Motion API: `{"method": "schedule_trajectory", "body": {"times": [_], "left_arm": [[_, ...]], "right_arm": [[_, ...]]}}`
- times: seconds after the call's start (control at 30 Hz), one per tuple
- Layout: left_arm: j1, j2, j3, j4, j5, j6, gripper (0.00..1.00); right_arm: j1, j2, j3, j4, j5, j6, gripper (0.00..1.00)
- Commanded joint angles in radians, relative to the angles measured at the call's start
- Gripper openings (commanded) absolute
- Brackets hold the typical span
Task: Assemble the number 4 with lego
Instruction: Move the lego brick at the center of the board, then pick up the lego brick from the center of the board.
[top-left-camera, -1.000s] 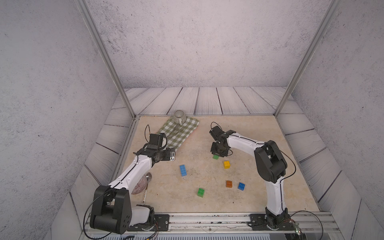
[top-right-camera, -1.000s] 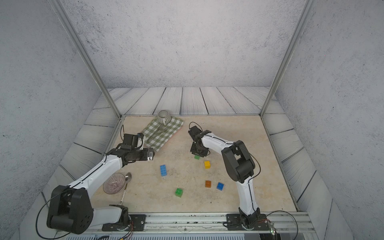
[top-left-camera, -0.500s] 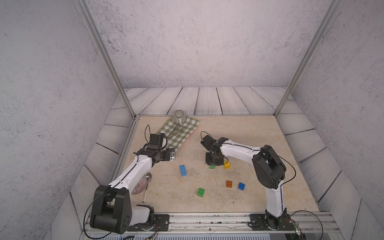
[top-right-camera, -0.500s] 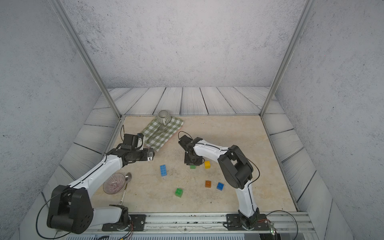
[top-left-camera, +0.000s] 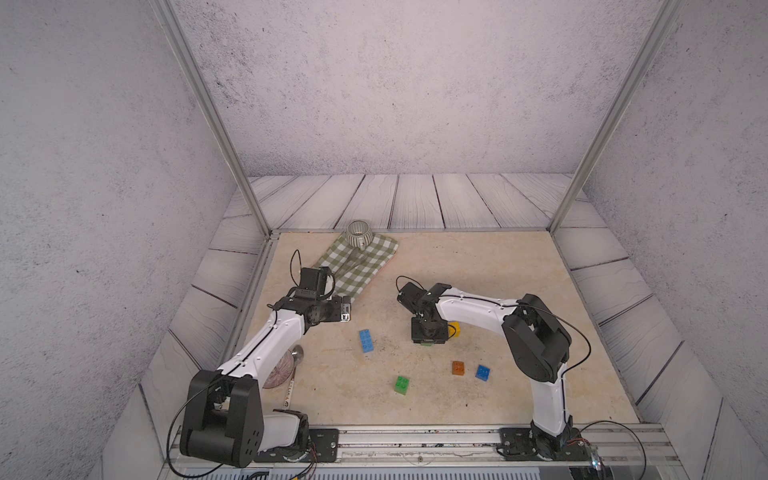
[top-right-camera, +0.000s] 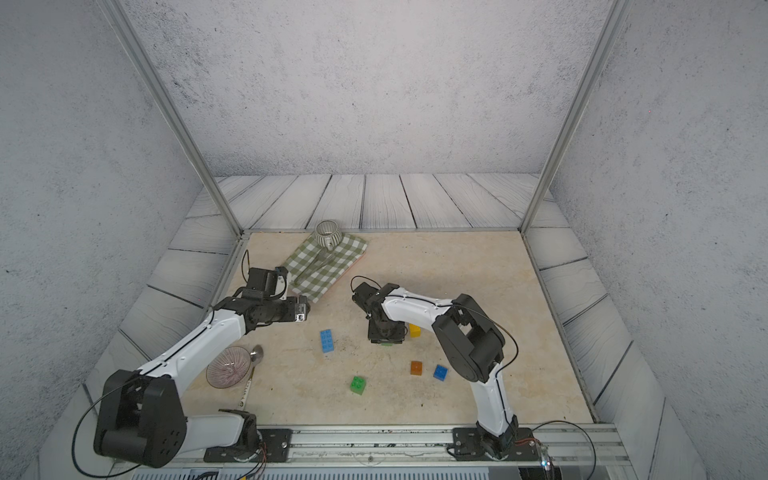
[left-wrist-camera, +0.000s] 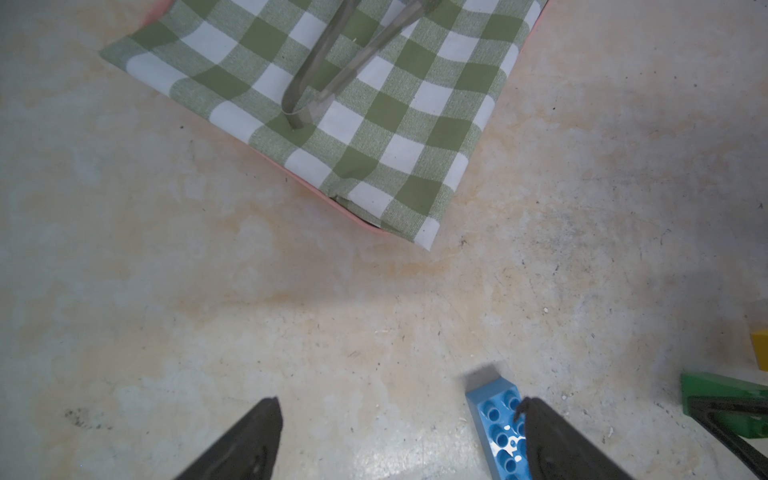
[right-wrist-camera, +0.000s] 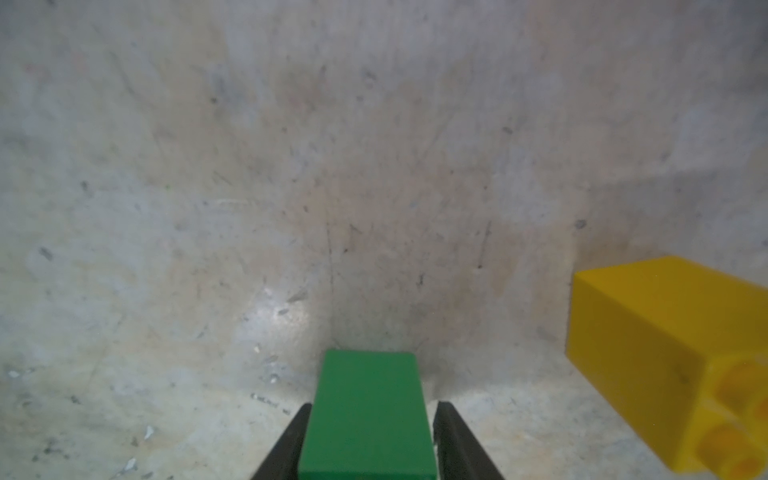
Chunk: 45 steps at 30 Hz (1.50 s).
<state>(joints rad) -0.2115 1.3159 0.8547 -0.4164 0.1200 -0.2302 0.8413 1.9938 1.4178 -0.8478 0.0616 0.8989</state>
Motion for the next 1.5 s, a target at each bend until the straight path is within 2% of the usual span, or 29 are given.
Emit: {"method": "schedule_trajectory", "body": {"times": [0.0, 0.17, 0.37, 0.53, 0.8, 1.03, 1.47], "left_arm": [[-0.008, -0.001, 0.015, -0.020, -0.012, -0.005, 0.93], [-0.009, -0.004, 0.013, -0.022, -0.011, -0.007, 0.93], [-0.021, -0.026, 0.007, -0.032, -0.019, -0.008, 0.93], [-0.055, -0.057, 0.007, -0.058, -0.014, -0.007, 0.93], [-0.137, -0.141, -0.028, -0.087, 0.098, -0.035, 0.91], [-0.205, -0.166, -0.049, -0.089, 0.182, -0.035, 0.90], [-0.217, -0.151, -0.074, -0.066, 0.188, -0.034, 0.89]], "right_arm": [[0.006, 0.000, 0.004, -0.042, 0.015, 0.017, 0.54], [0.006, -0.046, 0.001, -0.045, 0.011, 0.016, 0.60], [0.009, -0.173, -0.043, -0.075, 0.018, 0.037, 0.63], [0.010, -0.301, -0.142, -0.086, 0.010, 0.063, 0.63], [0.011, -0.449, -0.344, -0.105, 0.010, 0.103, 0.63], [0.011, -0.462, -0.414, -0.091, 0.021, 0.102, 0.62], [0.003, -0.326, -0.388, -0.050, -0.009, 0.055, 0.55]]}}
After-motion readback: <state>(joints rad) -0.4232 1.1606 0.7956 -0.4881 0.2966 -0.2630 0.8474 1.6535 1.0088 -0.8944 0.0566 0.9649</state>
